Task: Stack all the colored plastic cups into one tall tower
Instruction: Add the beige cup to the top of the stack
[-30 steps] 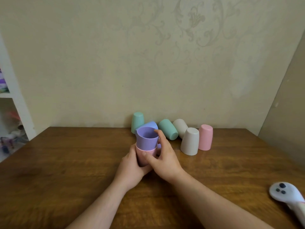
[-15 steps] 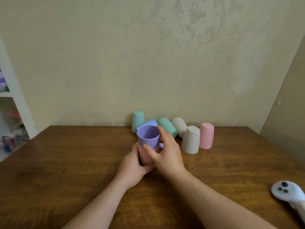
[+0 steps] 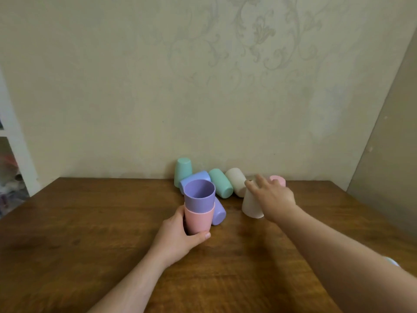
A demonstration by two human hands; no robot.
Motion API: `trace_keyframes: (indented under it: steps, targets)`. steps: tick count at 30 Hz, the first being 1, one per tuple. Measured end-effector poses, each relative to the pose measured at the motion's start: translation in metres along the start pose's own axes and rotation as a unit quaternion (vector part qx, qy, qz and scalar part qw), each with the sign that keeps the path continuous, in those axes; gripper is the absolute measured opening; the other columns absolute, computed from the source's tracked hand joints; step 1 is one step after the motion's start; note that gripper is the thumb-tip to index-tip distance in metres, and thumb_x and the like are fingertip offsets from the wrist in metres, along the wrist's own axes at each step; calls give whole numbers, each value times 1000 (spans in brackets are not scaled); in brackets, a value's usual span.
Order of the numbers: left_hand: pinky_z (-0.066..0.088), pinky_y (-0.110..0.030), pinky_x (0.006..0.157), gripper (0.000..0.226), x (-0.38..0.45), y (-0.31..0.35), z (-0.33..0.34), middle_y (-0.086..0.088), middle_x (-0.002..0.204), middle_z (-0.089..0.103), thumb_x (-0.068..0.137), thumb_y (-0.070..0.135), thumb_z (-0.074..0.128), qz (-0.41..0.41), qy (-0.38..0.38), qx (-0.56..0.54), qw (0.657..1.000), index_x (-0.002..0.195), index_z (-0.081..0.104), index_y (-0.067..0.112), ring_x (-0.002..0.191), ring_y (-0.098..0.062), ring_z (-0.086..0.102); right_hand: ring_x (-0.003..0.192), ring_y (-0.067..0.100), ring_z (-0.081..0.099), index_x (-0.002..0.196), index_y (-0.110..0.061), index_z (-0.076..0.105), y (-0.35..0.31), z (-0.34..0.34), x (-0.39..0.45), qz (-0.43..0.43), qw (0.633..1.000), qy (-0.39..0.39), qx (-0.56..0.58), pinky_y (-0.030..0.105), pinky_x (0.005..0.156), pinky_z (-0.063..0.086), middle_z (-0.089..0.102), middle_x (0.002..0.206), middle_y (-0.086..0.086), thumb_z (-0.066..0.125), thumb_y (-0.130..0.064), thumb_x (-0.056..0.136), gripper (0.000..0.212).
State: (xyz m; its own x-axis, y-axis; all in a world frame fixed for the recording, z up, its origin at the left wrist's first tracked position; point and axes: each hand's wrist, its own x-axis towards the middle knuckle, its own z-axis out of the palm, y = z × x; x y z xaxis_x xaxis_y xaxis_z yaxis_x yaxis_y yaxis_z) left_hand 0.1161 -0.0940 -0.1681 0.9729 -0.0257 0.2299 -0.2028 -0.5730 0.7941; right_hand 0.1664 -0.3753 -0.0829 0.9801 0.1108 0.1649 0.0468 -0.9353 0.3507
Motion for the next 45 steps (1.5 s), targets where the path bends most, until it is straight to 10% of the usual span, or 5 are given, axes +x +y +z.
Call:
trace_keyframes:
  steps: [9,25,31,38,45]
  targets:
    - [56,-28,86,95,-2,3,1,21,126,69,58,60,95,-4,6,-7,1000,139,52,38,107,-2,67,113,31,64,129,-31,41,-3,6,-29,55,982,48,177,47,76,61,47,132,0,80,-56,80,68]
    - [53,-26,86,98,6,17,-7,32,120,60,64,36,103,-22,-12,-146,989,140,41,47,111,2,63,145,34,37,166,-53,5,-37,16,-56,77,937,-81,331,57,111,38,37,160,-1,61,-61,95,90]
    - [53,-25,80,78,0,19,19,28,110,66,70,47,96,-19,75,-122,989,134,52,43,106,-6,68,138,26,53,168,-40,18,-57,14,-55,198,676,61,707,47,116,48,45,160,2,81,-30,88,103]
    - [51,-22,81,98,-4,22,16,21,130,63,70,46,96,-17,64,-131,989,152,42,40,116,-10,65,108,9,70,166,-34,26,-58,-72,-28,137,604,167,767,27,89,63,65,136,-4,81,-23,82,102]
    - [57,-33,92,95,-4,25,13,21,131,64,76,49,91,-27,43,-128,990,154,37,45,120,-11,64,113,8,67,158,-40,40,-90,-101,-28,-28,718,93,689,25,86,60,62,127,-15,91,-25,80,95]
